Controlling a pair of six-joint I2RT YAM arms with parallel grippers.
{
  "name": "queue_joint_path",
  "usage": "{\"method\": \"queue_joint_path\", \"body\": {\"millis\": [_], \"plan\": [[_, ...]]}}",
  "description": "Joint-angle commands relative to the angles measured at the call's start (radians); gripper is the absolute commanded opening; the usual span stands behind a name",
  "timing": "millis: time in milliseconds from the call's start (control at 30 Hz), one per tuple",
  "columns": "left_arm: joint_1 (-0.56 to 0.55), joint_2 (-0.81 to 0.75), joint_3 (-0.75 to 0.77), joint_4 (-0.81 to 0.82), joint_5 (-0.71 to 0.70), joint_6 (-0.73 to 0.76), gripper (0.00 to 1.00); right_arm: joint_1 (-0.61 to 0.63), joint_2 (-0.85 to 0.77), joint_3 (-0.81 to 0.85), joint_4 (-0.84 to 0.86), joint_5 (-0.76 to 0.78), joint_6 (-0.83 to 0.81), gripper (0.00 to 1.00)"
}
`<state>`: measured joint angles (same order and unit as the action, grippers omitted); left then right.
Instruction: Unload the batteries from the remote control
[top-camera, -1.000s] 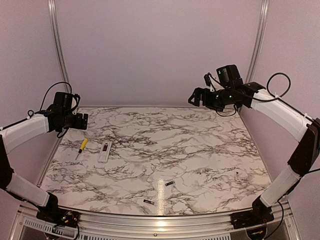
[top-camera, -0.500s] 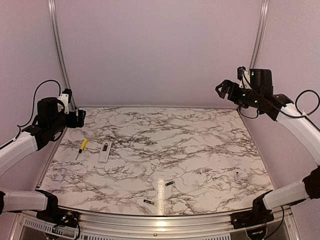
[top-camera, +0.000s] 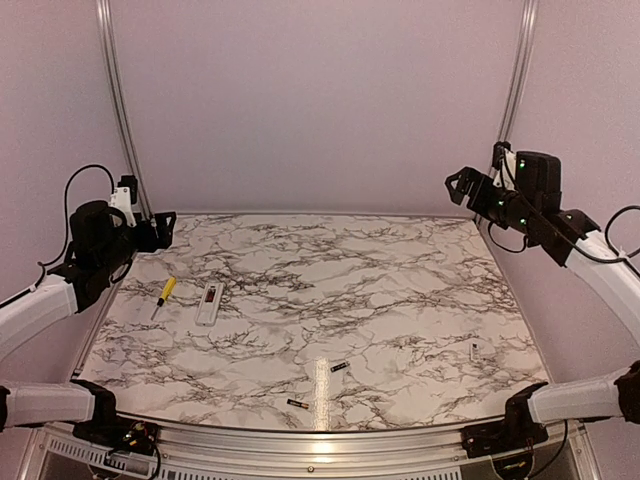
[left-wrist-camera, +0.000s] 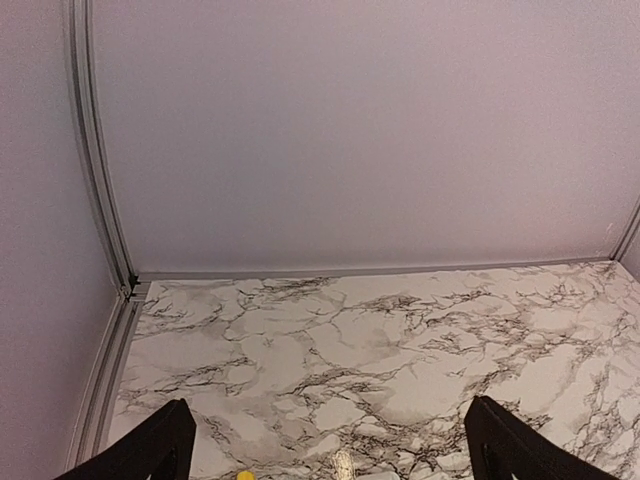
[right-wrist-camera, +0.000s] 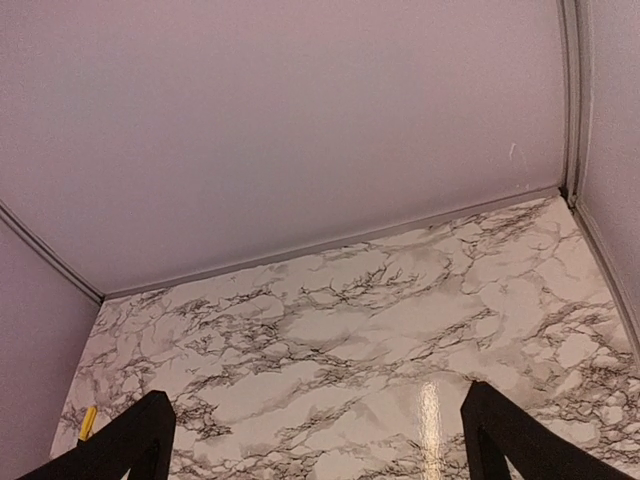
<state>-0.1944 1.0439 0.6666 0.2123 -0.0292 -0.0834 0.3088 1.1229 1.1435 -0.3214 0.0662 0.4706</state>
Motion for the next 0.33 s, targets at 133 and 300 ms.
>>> {"method": "queue_joint_path", "body": {"millis": [133,300], "plan": [[0.004,0.004,0.024,0.065,0.020,-0.050,0.99,-0.007,-0.040,-0.011,-0.005,0.056,-0.008,0.98],[0.004,-0.003,0.026,0.047,0.018,-0.052,0.99,-0.007,-0.048,-0.024,-0.014,0.052,-0.014,0.98]]}}
